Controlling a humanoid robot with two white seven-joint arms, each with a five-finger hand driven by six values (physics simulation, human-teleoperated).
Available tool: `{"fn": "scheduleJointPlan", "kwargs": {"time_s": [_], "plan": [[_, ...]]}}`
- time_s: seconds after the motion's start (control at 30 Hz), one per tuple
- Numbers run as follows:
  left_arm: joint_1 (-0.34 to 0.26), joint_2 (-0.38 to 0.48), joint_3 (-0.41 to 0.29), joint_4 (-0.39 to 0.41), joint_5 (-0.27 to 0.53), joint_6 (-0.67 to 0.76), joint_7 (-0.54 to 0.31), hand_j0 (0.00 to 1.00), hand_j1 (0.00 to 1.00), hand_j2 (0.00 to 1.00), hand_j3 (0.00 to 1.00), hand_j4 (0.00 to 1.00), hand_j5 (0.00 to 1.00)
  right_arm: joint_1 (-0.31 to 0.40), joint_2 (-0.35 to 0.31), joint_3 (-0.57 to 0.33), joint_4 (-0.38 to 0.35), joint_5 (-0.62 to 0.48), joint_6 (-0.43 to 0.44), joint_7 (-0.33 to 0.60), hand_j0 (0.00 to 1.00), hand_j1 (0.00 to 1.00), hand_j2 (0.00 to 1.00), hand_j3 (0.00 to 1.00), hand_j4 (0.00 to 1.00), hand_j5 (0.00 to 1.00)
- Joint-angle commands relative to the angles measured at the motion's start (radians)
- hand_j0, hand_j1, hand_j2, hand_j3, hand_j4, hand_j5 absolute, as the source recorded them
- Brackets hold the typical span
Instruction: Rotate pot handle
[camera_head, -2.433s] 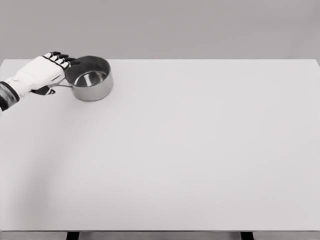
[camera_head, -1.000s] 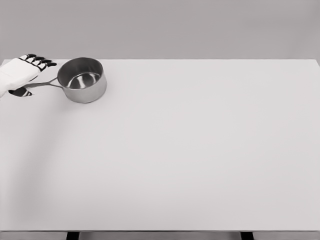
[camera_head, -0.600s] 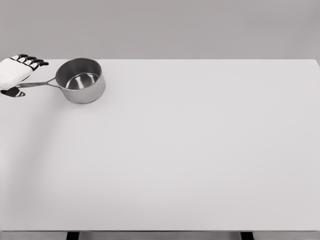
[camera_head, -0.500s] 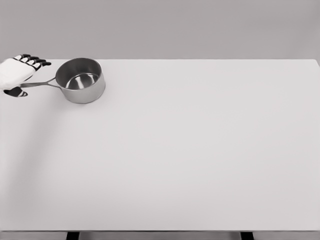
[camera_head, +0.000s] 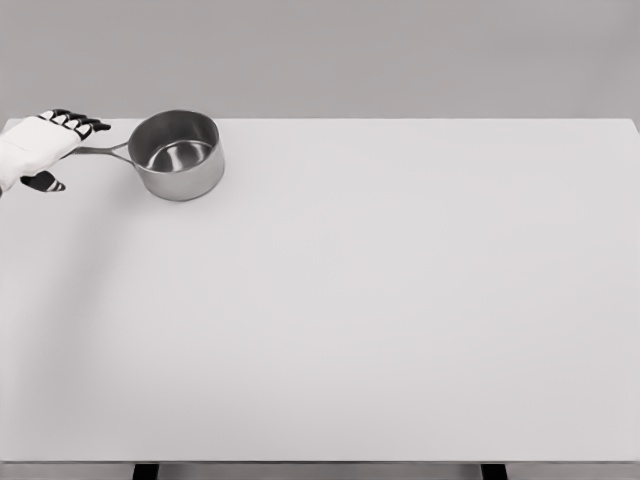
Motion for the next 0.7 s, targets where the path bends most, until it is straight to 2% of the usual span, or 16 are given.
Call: {"fn": "scheduleJointPlan", "kwargs": {"time_s": [0.0,0.13,0.23,0.4,0.67], "plan": [[-0.002,-0.002,0.002,0.004,-0.003,0.001,0.001,1.00,1.00,1.00,1.00,1.00,1.00,0.002,0.000,0.000,0.000,0.000,0.000,0.000,1.00,1.00,1.00,1.00,1.00,1.00],[-0.011,-0.002,0.002,0.010,-0.003,0.001,0.001,1.00,1.00,1.00,1.00,1.00,1.00,0.000,0.000,0.000,0.000,0.000,0.000,0.000,1.00,1.00,1.00,1.00,1.00,1.00],[-0.037,-0.004,0.002,0.052,-0.003,0.001,0.001,1.00,1.00,1.00,1.00,1.00,1.00,0.000,0.000,0.000,0.000,0.000,0.000,0.000,1.00,1.00,1.00,1.00,1.00,1.00],[-0.045,-0.017,-0.003,0.052,-0.004,0.001,0.001,1.00,1.00,1.00,1.00,1.00,1.00,0.000,0.000,0.000,0.000,0.000,0.000,0.000,1.00,1.00,1.00,1.00,1.00,1.00],[-0.091,-0.028,-0.008,0.061,-0.026,0.001,-0.001,1.00,1.00,1.00,1.00,1.00,1.00,0.002,0.000,0.000,0.000,0.000,0.000,0.000,1.00,1.00,1.00,1.00,1.00,1.00]]}}
